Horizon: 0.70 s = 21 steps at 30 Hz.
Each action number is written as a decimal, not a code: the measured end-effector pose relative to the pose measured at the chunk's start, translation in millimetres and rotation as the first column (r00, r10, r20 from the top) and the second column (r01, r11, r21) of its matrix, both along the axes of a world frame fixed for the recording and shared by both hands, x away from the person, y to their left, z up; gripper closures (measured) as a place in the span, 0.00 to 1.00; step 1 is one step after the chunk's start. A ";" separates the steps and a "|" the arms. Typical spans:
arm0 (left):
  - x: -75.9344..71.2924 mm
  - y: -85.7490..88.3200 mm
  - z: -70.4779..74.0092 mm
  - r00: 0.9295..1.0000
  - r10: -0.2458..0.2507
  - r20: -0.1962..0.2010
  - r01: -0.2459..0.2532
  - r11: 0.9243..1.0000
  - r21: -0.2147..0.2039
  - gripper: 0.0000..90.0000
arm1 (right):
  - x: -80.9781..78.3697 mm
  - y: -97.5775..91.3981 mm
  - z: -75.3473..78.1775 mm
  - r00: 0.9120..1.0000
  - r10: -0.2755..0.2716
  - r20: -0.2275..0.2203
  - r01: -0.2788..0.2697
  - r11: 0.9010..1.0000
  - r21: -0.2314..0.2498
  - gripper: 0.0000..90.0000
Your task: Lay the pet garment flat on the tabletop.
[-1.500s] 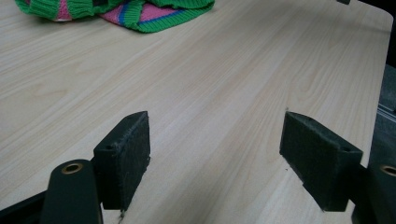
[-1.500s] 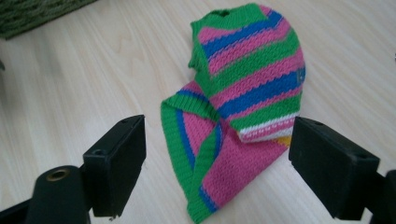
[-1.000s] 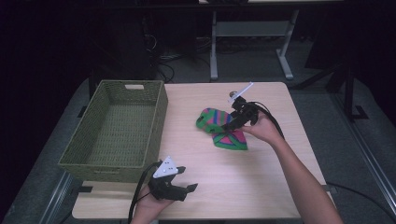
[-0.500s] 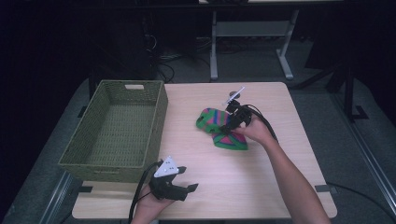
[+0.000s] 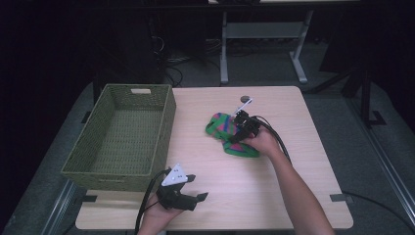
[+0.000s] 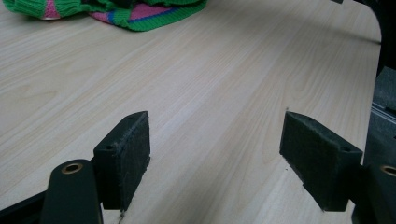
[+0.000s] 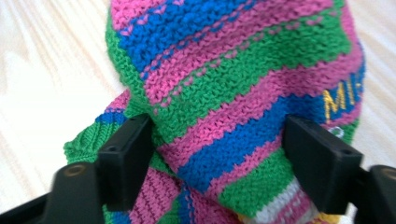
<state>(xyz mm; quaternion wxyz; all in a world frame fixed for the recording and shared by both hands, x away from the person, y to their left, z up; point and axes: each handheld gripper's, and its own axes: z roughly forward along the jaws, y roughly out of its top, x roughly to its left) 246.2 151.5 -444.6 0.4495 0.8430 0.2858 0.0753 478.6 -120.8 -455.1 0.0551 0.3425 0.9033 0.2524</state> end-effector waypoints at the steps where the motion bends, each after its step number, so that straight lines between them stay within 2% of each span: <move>1: -0.3 -0.2 0.0 1.000 -0.001 0.002 0.001 1.000 0.001 0.27 | -2.1 -1.2 -0.6 1.000 -0.015 0.010 0.015 1.000 0.011 0.33; 4: -1.1 0.0 0.1 1.000 0.000 0.003 0.000 1.000 0.003 0.27 | -5.1 -2.6 -2.0 0.999 -0.033 0.035 0.033 0.999 0.020 0.35; 6: -1.2 0.1 0.2 1.000 0.002 0.004 -0.002 1.000 0.003 0.27 | -5.6 -2.4 -2.1 0.999 -0.039 0.036 0.038 0.999 0.019 0.36; 14: 0.2 -1.1 -1.1 1.000 -0.004 0.001 0.004 1.000 0.015 0.27 | -2.7 3.2 2.0 0.998 -0.057 0.001 0.057 0.998 -0.023 0.40; 17: -0.3 -0.9 -0.8 1.000 -0.003 0.003 0.003 1.000 0.014 0.27 | -2.3 2.5 2.6 0.998 -0.066 0.001 0.066 0.998 -0.023 0.45; 19: -0.8 -0.2 -0.2 1.000 0.000 0.009 0.000 1.000 0.013 0.27 | -2.9 0.7 3.8 0.997 -0.078 -0.003 0.078 0.997 -0.020 0.55; 21: -1.0 0.2 0.1 1.000 0.003 0.010 -0.003 1.000 0.007 0.27 | -3.1 0.8 4.8 0.996 -0.087 -0.011 0.087 0.996 -0.025 0.60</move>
